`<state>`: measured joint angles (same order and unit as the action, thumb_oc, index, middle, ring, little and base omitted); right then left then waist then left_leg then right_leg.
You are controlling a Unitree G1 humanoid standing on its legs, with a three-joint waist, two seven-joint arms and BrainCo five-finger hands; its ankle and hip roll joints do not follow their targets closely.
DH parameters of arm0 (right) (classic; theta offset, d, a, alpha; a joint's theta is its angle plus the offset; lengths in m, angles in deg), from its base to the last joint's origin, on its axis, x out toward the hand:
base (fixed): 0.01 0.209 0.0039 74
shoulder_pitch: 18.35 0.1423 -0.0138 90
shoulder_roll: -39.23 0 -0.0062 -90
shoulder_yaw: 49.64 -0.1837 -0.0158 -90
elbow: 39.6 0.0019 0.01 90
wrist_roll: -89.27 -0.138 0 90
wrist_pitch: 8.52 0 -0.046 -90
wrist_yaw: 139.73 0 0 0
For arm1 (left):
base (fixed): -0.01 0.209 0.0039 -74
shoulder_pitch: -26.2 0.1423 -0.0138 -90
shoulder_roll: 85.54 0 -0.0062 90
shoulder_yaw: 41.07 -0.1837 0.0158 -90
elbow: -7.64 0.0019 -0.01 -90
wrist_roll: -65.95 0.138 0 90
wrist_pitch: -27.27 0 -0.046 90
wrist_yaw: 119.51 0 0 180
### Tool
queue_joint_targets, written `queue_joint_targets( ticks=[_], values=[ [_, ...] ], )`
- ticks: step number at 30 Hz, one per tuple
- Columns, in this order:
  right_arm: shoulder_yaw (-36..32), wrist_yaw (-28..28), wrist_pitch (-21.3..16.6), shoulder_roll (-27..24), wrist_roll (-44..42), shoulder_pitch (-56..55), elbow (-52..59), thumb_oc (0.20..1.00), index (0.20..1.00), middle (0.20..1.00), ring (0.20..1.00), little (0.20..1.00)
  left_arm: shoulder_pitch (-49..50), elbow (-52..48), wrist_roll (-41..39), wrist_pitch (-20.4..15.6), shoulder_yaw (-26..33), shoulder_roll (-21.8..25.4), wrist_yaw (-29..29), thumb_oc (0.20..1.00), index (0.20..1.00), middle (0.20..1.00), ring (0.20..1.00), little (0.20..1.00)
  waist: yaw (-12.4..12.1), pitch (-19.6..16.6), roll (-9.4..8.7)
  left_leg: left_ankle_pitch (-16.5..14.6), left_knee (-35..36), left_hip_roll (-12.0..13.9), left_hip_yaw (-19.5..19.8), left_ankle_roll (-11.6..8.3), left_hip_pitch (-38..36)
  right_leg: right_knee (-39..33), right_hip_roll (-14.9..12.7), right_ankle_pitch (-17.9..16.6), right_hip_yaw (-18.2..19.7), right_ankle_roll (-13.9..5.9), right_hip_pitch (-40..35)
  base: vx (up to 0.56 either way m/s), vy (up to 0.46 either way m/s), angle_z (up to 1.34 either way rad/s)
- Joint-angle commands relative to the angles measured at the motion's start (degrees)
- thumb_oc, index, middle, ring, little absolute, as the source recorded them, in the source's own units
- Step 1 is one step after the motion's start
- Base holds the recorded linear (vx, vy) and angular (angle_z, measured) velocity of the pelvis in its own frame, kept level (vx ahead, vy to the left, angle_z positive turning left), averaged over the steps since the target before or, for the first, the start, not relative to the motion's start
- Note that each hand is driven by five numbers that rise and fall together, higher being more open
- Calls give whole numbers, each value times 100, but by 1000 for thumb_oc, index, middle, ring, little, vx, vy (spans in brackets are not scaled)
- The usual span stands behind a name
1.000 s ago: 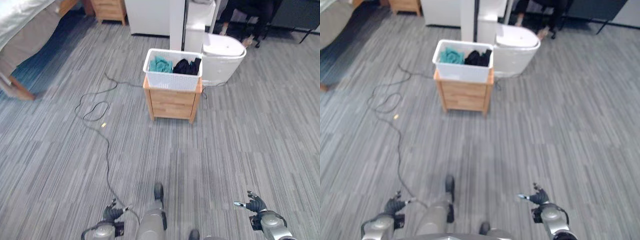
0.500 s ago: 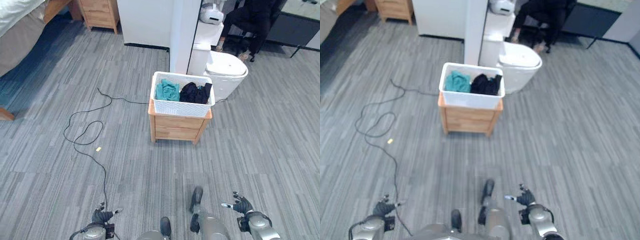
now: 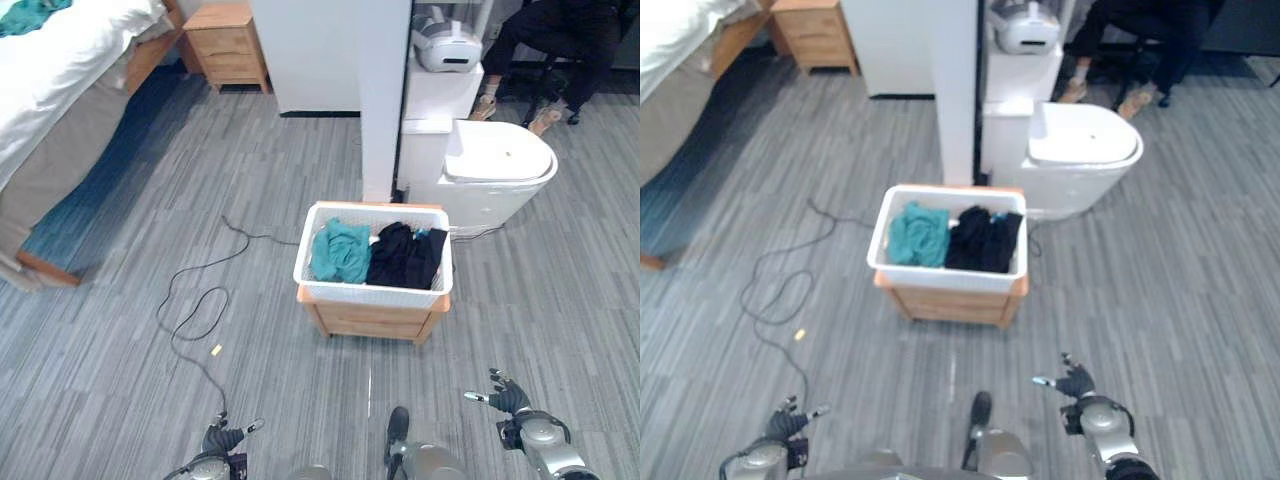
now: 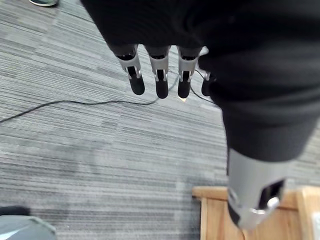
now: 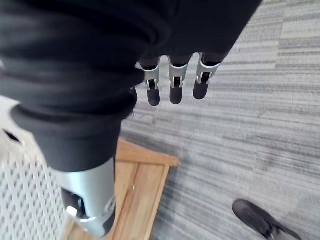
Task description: Grab the laundry basket,head to the washer,open it,put in the laundry and shut it.
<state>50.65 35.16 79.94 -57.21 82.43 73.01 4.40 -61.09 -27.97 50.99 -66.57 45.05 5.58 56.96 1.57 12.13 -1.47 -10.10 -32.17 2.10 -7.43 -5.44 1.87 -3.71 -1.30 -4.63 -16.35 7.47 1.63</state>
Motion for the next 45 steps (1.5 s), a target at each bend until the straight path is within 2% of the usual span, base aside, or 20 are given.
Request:
queue_joint_targets(
  ticks=[1, 2, 5, 8, 13, 15, 16, 18, 19, 21, 25, 27, 31, 34, 35, 39, 43, 44, 45],
  values=[
    [44, -98, -88, -172, -70, -59, -35, 1000, 1000, 1000, 1000, 1000, -140, -147, 78, -143, -215, 226, -7, 1000, 1000, 1000, 1000, 1000, 51, 33, -172, 458, 1807, 119, -42, 118, 81, 130, -592, 303, -276, -1292, 209, 159, -6, -32],
    [64, -142, -80, -225, -54, -25, -43, 1000, 1000, 1000, 1000, 1000, -145, -175, 81, -132, -244, 249, -2, 1000, 1000, 1000, 1000, 1000, -56, 140, -153, 700, 2095, 58, -28, 120, 434, 132, -481, 399, -125, -1252, 46, 147, 12, -41],
    [80, -196, -95, -253, -56, 31, -44, 1000, 1000, 1000, 1000, 1000, -134, -200, 47, -134, -248, 250, -30, 1000, 1000, 1000, 1000, 1000, -164, 214, -103, 1150, 2487, 49, 66, 47, 705, 130, -348, 499, 25, -1222, -132, 162, 40, -64],
    [43, -185, -107, -256, 65, -1, 81, 1000, 1000, 1000, 1000, 1000, 26, -96, 83, -117, -117, 243, -33, 1000, 1000, 1000, 1000, 1000, -221, 103, -54, 1091, 2935, -24, 127, 148, 290, 206, -231, 628, 212, -1241, -335, 221, 132, -87],
    [14, -174, -136, -215, 172, 26, 231, 1000, 1000, 1000, 1000, 1000, 137, 7, 129, -124, 25, 331, -61, 1000, 1000, 1000, 1000, 1000, -293, -79, -117, 997, 3194, -122, 0, 290, -121, 433, -314, 675, 367, -1335, -362, 160, 148, -30],
    [27, -195, -147, -224, 230, 113, 374, 1000, 1000, 1000, 1000, 1000, 188, -140, 112, -144, 107, 428, -106, 1000, 1000, 1000, 1000, 1000, -338, -38, -129, 915, 3197, -137, -124, 388, -218, 839, -403, 698, 417, -1412, -211, 10, 121, 5],
    [-2, -231, -164, -246, 231, 243, 507, 1000, 1000, 1000, 1000, 1000, 216, -331, 55, -172, 201, 525, -168, 1000, 1000, 1000, 1000, 1000, -336, 57, -117, 890, 3183, -117, -206, 463, -283, 1268, -474, 646, 482, -1519, 60, -12, 100, -12],
    [-19, -258, -175, -243, 222, 308, 555, 1000, 1000, 1000, 1000, 1000, 208, -394, 38, -191, 249, 570, -197, 1000, 1000, 1000, 1000, 1000, -349, 81, -108, 873, 3206, -115, -262, 491, -302, 1451, -511, 655, 522, -1582, 192, -23, 47, -39],
    [-12, -311, -199, -255, 229, 434, 622, 1000, 1000, 1000, 1000, 1000, 181, -607, 39, -222, 274, 640, -269, 1000, 1000, 1000, 1000, 1000, -352, 107, -85, 849, 3259, -92, -318, 504, -361, 1555, -615, 597, 485, -1620, 356, -10, -3, -15],
    [19, -324, -190, -365, 270, 547, 713, 1000, 1000, 1000, 1000, 1000, 162, -945, 21, -257, 230, 713, -296, 1000, 1000, 1000, 1000, 1000, -370, 107, -75, 840, 3266, -103, -335, 487, -358, 1248, -707, 551, 351, -1557, 324, 13, -57, 3],
    [7, -341, -144, -452, 284, 636, 753, 1000, 1000, 1000, 1000, 1000, 159, -1314, 58, -249, 204, 763, -303, 1000, 1000, 1000, 1000, 1000, -374, 24, -106, 849, 3263, -123, -304, 453, -353, 856, -656, 493, 391, -1517, 171, 75, -99, 28],
    [269, -338, -35, -529, 377, 884, 795, 1000, 1000, 1000, 1000, 1000, -61, -1491, 221, -183, -24, 682, -363, 1000, 1000, 1000, 1000, 1000, -365, -166, -101, 979, 3573, -62, -315, 354, -476, 331, -503, 409, 303, -1466, -130, 171, -209, 24],
    [811, -374, 84, -221, 410, 1274, 302, 1000, 1000, 1000, 1000, 1000, -813, -842, 689, -12, -514, 463, -757, 1000, 1000, 1000, 1000, 1000, -315, -196, -90, 1074, 3717, 16, -242, 246, -477, -41, -365, 388, 219, -1418, -309, 53, -107, -3],
    [957, -413, 118, -95, 381, 1404, 77, 1000, 1000, 1000, 1000, 1000, -1036, -612, 799, 38, -712, 350, -846, 1000, 1000, 1000, 1000, 1000, -294, -180, -77, 1091, 3717, 35, -213, 226, -423, -91, -339, 396, 216, -1411, -298, -28, -57, -1],
    [1158, -478, 160, 146, 303, 1687, -372, 1000, 1000, 1000, 1000, 1000, -1470, -165, 902, 100, -1036, 181, -932, 1000, 1000, 1000, 1000, 1000, -263, -54, -33, 1172, 3717, 56, -168, 203, -271, -97, -310, 379, 231, -1390, -176, -142, -36, 0],
    [1388, -561, 190, 561, -33, 2317, -1029, 1000, 1000, 1000, 1000, 1000, -2288, 708, 885, 166, -1536, -169, -1031, 1000, 1000, 1000, 1000, 1000, -205, 269, 81, 1368, 3717, 80, -76, 178, 212, -53, -287, 273, 314, -1367, 340, -192, -16, 6],
    [1356, -511, 125, 734, -523, 2316, -1005, 1000, 1000, 1000, 1000, 1000, -2251, 877, 709, 145, -1563, -348, -997, 1000, 1000, 1000, 1000, 1000, -195, 355, 131, 1447, 3717, 95, -76, 168, 373, -7, -271, 235, 358, -1338, 515, -90, -3, 5],
    [1357, -511, 125, 734, -523, 2314, -1003, 890, 890, 890, 890, 890, -2249, 876, 709, 145, -1563, -348, -997, 1000, 1000, 1000, 1000, 1000, -196, 353, 131, 1447, 3717, 95, -77, 168, 373, -6, -271, 235, 359, -1338, 516, 0, 0, 0],
    [1345, -483, 106, 747, -614, 2257, -961, 545, 545, 545, 545, 545, -2156, 851, 673, 134, -1538, -372, -970, 868, 868, 868, 868, 868, -195, 350, 131, 1441, 3717, 103, -97, 165, 366, -11, -274, 242, 364, -1332, 501, 0, 0, 0]
  ],
)
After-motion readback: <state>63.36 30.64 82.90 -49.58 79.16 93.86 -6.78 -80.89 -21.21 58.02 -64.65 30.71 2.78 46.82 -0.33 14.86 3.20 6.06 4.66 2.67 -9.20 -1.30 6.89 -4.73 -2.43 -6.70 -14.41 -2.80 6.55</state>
